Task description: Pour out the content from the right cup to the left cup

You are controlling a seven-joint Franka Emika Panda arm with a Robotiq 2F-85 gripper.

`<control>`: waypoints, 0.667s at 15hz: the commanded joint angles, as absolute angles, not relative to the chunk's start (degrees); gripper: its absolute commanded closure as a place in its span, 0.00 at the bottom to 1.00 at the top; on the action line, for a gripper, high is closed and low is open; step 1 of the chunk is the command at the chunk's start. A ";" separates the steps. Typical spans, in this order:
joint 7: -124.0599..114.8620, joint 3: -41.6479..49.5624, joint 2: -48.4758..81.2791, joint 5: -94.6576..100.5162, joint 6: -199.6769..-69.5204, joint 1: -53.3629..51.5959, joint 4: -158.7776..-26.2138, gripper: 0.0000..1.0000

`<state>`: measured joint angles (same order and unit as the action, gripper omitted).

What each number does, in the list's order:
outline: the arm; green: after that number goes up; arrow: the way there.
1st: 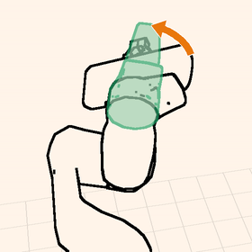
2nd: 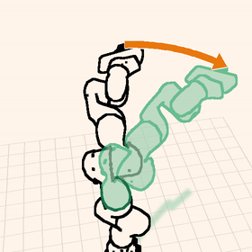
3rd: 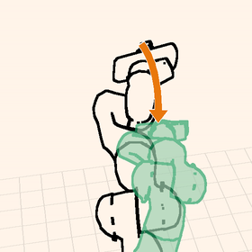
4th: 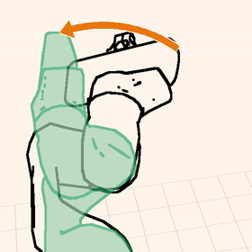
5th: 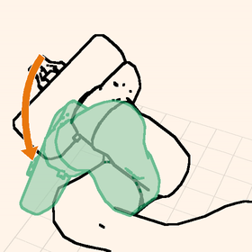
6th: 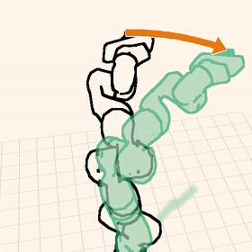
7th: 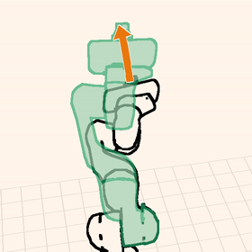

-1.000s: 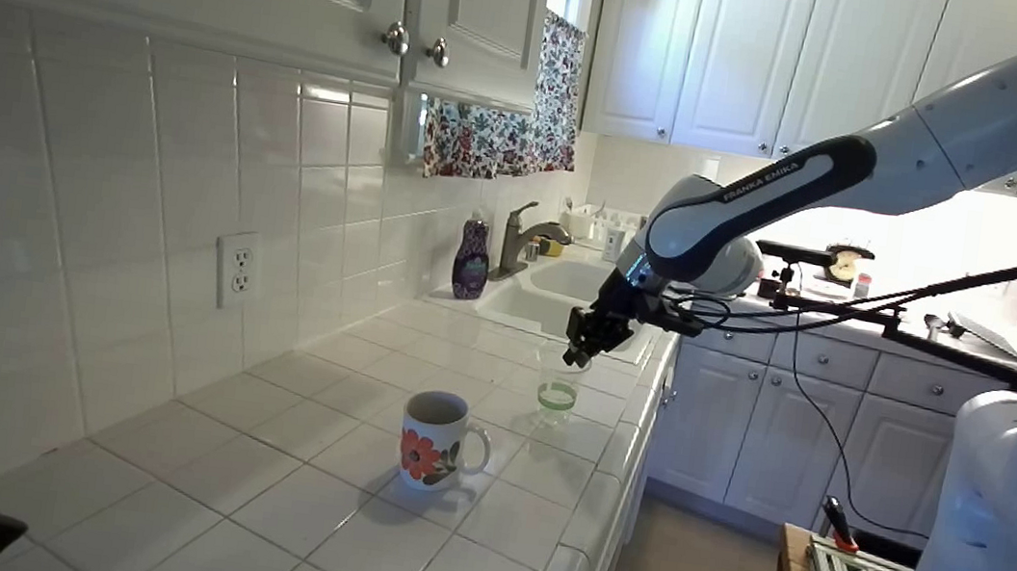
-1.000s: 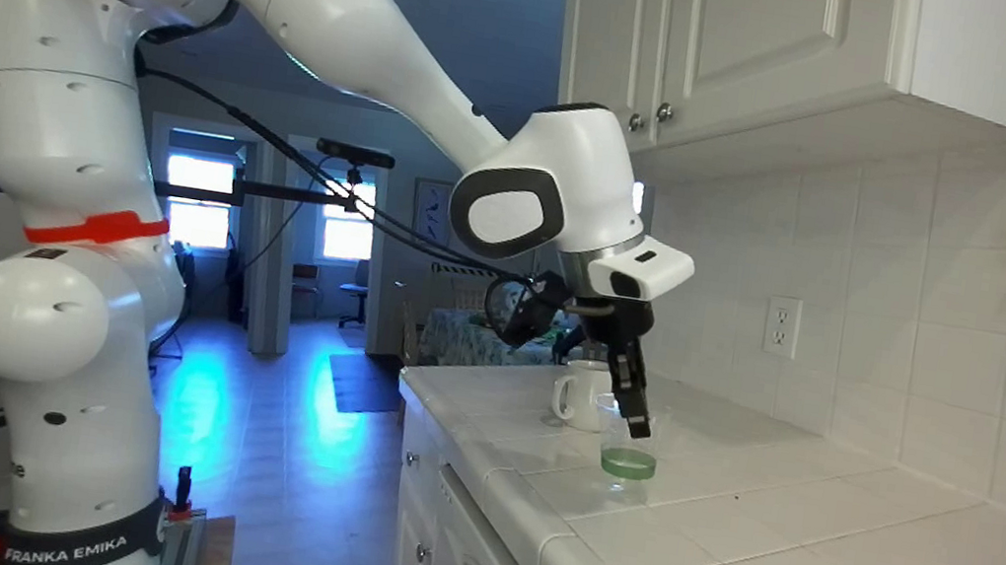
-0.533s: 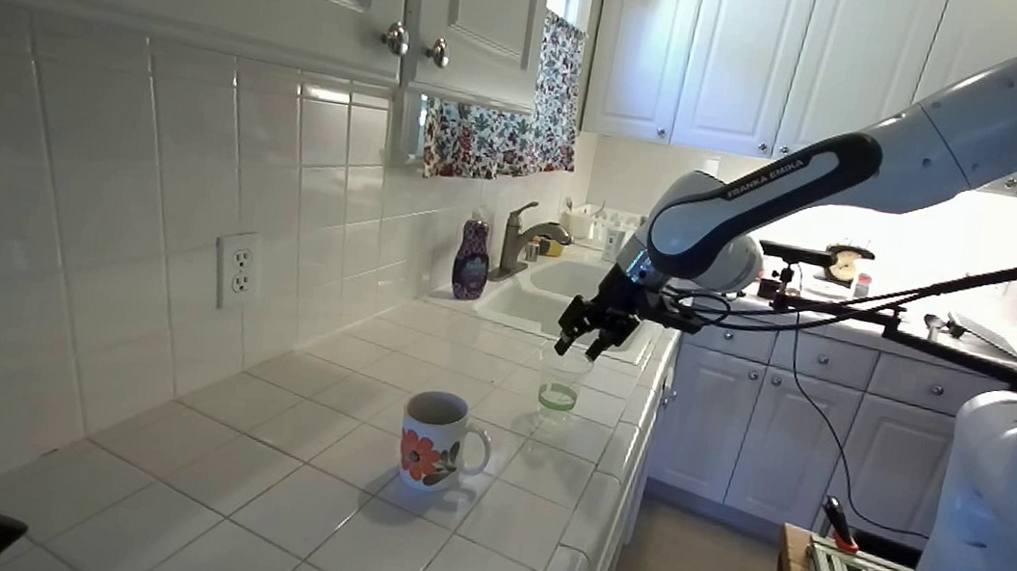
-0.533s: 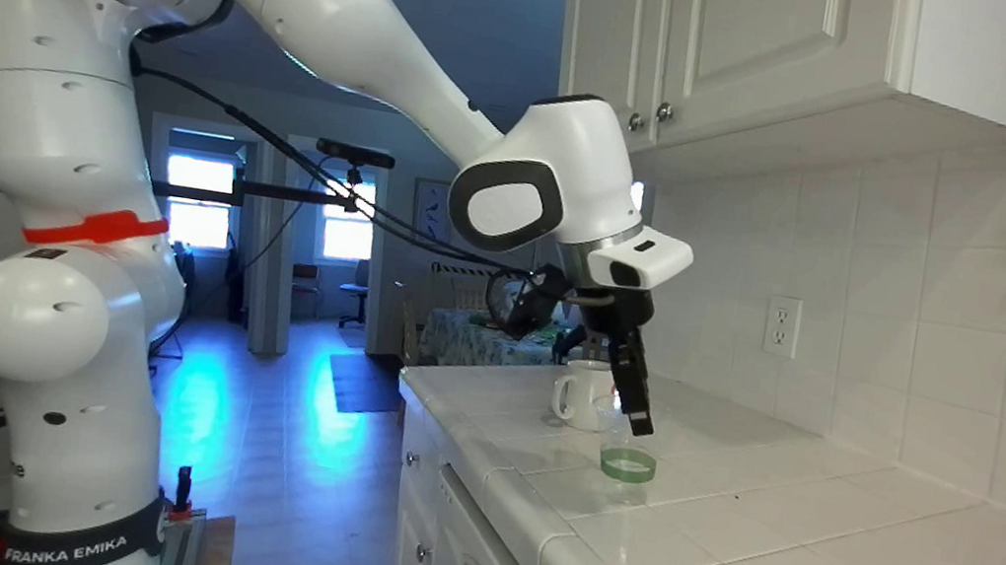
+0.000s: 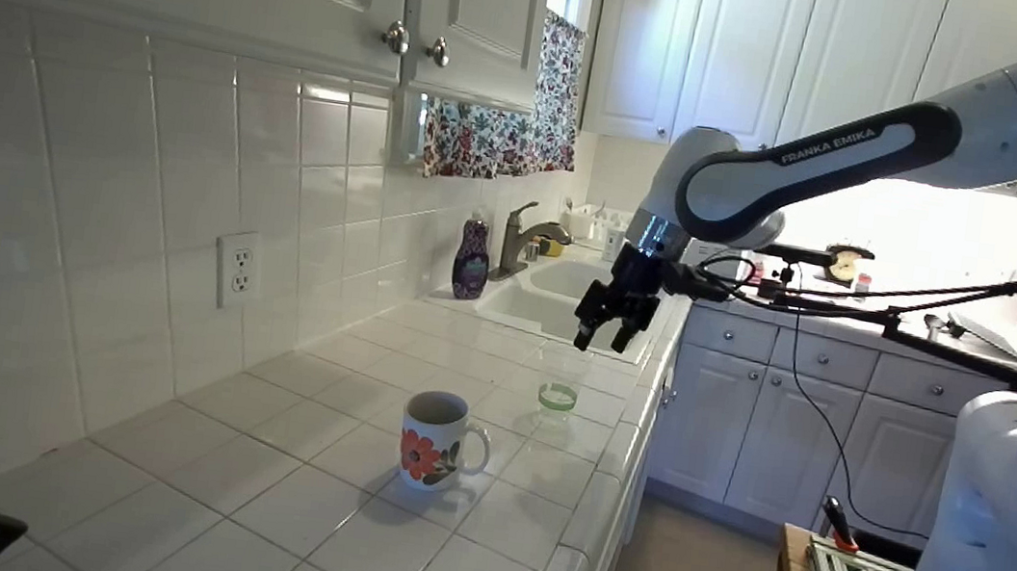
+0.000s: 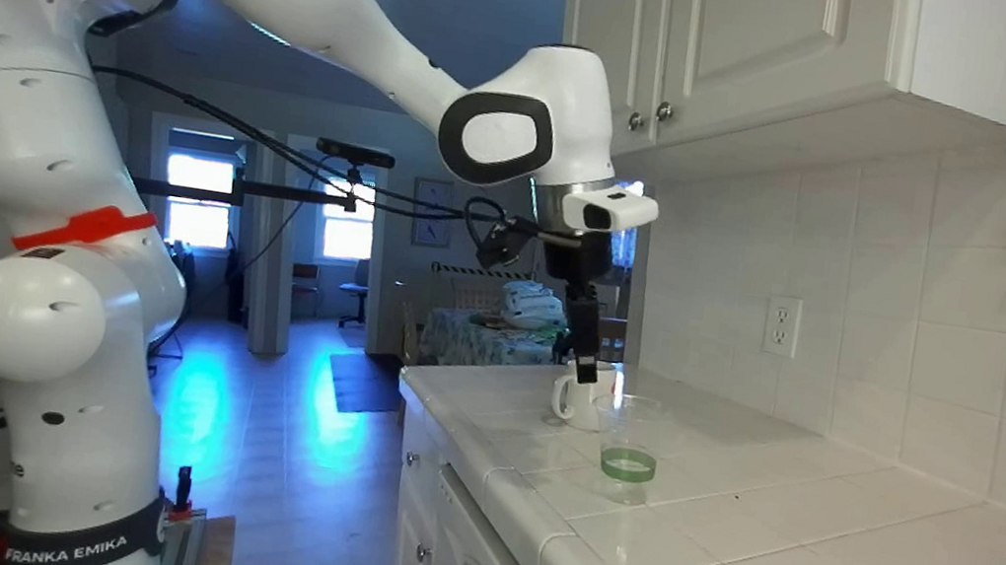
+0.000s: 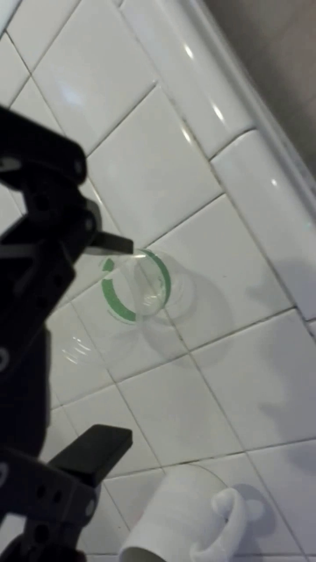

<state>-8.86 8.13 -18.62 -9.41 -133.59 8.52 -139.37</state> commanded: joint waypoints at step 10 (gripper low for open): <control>-0.91 6.36 -21.32 -0.78 -116.31 6.73 -133.31 0.00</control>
